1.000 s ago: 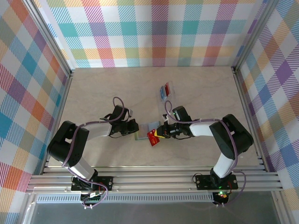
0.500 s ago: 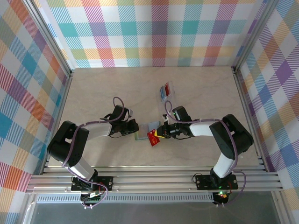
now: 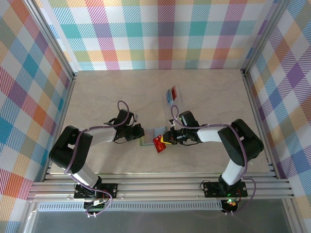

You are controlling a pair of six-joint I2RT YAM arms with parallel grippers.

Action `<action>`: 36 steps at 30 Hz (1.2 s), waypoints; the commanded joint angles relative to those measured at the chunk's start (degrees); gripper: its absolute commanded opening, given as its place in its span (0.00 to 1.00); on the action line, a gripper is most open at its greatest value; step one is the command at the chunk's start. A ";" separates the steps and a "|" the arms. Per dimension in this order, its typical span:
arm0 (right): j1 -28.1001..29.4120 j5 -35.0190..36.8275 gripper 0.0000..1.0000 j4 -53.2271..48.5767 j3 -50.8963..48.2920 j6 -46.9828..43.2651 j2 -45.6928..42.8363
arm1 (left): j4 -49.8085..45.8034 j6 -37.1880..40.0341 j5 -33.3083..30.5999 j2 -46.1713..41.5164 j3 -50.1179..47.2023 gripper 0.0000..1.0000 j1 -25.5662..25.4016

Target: Put the credit cards into the card holder

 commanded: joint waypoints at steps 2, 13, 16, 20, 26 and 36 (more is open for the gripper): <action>0.54 0.53 0.00 -1.97 -0.99 -0.70 -1.72 | -3.26 1.38 -2.01 1.20 0.17 0.08 -0.49; 0.60 0.68 0.00 -2.07 -1.15 -0.85 -1.64 | -3.28 1.33 -2.12 1.29 0.21 0.08 -0.49; 0.61 0.60 0.00 -1.84 -0.81 -0.70 -0.97 | -3.24 1.35 -2.12 1.29 0.18 0.08 -0.42; 0.60 0.99 0.00 -1.62 -0.38 -0.54 -0.26 | -3.25 1.40 -2.03 1.25 0.21 0.08 -0.50; 0.60 1.51 0.00 0.12 0.83 0.27 1.43 | -3.37 1.27 -2.12 1.13 0.14 0.08 -0.49; 0.52 1.51 0.00 3.56 2.42 1.70 4.09 | -3.59 1.20 -2.38 1.09 -0.09 0.08 -0.50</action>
